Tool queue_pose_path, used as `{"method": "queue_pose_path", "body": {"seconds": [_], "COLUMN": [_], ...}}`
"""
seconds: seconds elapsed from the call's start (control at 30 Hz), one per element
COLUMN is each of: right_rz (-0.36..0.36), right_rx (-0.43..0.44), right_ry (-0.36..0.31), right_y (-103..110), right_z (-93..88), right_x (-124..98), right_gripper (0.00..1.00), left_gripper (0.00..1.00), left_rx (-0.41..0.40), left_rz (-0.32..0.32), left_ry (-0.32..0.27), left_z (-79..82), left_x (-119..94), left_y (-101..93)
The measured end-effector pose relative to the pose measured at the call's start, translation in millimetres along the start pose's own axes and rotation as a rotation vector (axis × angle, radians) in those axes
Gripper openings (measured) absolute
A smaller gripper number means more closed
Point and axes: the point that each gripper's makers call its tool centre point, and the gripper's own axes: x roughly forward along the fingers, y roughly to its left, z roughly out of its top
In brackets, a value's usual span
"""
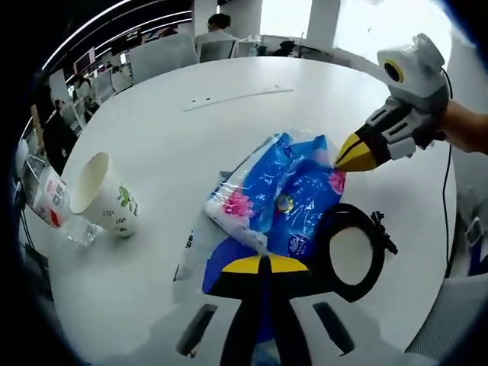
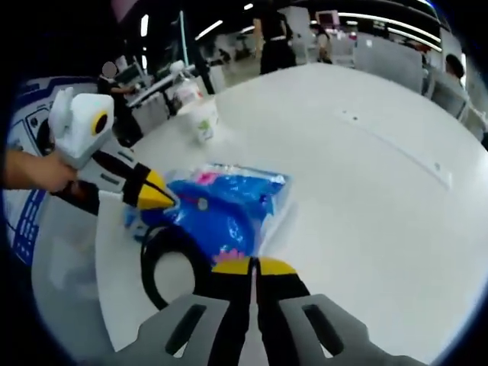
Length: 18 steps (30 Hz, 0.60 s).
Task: Arrange the tabletop items into an orderly group along one side of the table until the central work area is clear of visible clutter.
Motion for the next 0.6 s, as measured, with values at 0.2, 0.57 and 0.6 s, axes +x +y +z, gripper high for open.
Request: {"method": "queue_pose_path", "body": {"seconds": [0.2, 0.57, 0.6], "right_rz": [0.01, 0.021, 0.022], "right_rx": [0.005, 0.008, 0.008], "right_ry": [0.024, 0.043, 0.045], "right_y": [4, 13, 14], "right_z": [-8.1, -17.6, -19.4], "right_x": [0, -4, -4], "right_gripper": [0.0, 0.0, 0.0], "left_gripper": [0.0, 0.0, 0.0], "left_rx": [0.015, 0.004, 0.002], "left_rz": [-0.011, -0.027, -0.029], "left_ry": [0.016, 0.037, 0.038], "left_z": [-5.1, -17.3, -18.3], "left_x": [-2, -6, -7], "left_y": [-3.8, -11.7, -12.1]}}
